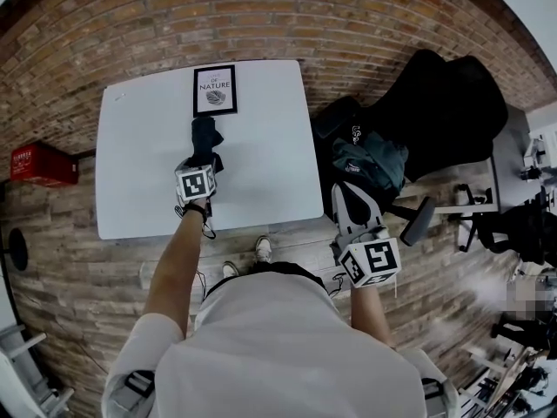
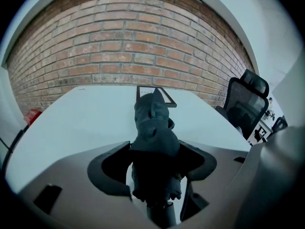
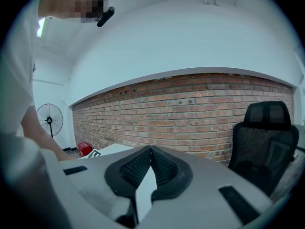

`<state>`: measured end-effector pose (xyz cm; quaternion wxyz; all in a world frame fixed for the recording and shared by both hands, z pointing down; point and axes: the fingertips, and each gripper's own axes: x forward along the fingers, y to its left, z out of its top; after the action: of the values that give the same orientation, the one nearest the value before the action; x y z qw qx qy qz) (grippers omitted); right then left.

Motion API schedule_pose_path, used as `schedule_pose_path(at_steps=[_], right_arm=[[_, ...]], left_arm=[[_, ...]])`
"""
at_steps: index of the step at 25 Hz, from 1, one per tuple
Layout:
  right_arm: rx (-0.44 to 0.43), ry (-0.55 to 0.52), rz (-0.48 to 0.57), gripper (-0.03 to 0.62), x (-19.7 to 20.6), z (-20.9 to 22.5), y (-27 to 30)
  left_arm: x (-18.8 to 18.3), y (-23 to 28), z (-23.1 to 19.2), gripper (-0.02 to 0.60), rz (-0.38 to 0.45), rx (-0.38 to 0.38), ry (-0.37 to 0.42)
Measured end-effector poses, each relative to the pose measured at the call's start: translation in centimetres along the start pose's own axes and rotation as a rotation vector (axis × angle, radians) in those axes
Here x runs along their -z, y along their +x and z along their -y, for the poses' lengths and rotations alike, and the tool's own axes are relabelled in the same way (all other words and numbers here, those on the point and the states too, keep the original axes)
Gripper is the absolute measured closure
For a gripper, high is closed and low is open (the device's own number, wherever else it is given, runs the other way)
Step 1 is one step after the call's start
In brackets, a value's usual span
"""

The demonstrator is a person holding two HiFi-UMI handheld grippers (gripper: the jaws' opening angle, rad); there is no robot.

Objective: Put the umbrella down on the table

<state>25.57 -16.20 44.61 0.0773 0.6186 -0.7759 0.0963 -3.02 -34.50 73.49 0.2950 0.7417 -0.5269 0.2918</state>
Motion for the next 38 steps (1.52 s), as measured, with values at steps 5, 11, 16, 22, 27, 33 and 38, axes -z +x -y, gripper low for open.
schedule_pose_path(at_steps=[5,11,16,22,27,33,38], right_arm=[[-0.058,0.015,0.031,0.574,-0.3,-1.7,1.4],[-0.143,0.008,0.072,0.574,-1.4,-4.7,3.0],[-0.195,-0.004,0.076,0.574,-1.9,-7.3,3.4],[-0.220,-0.013,0.064,0.574,-1.7,-10.2,2.9],[-0.208,-0.024,0.056,0.574,-1.5,-11.4,2.2],[-0.149,-0.035,0.075,0.574,-2.3,-10.8,1.5],[-0.103,-0.034,0.091,0.574,-3.0,-10.0,1.5]], left_arm=[[-2.3,-3.3,-0.1,0.282,0.093,0.020,0.003],[-3.8,-7.6,-2.3,0.287,0.178,-0.018,0.002],[-3.3,-11.2,-6.0,0.437,0.224,-0.072,-0.063],[-4.6,-17.8,-8.2,0.540,0.420,-0.003,-0.172],[-6.9,-21.7,-8.3,0.557,0.495,0.014,-0.108],[-12.0,-29.7,-7.8,0.558,0.666,0.004,0.078],[-14.5,-37.8,-8.8,0.558,0.815,-0.023,0.159]])
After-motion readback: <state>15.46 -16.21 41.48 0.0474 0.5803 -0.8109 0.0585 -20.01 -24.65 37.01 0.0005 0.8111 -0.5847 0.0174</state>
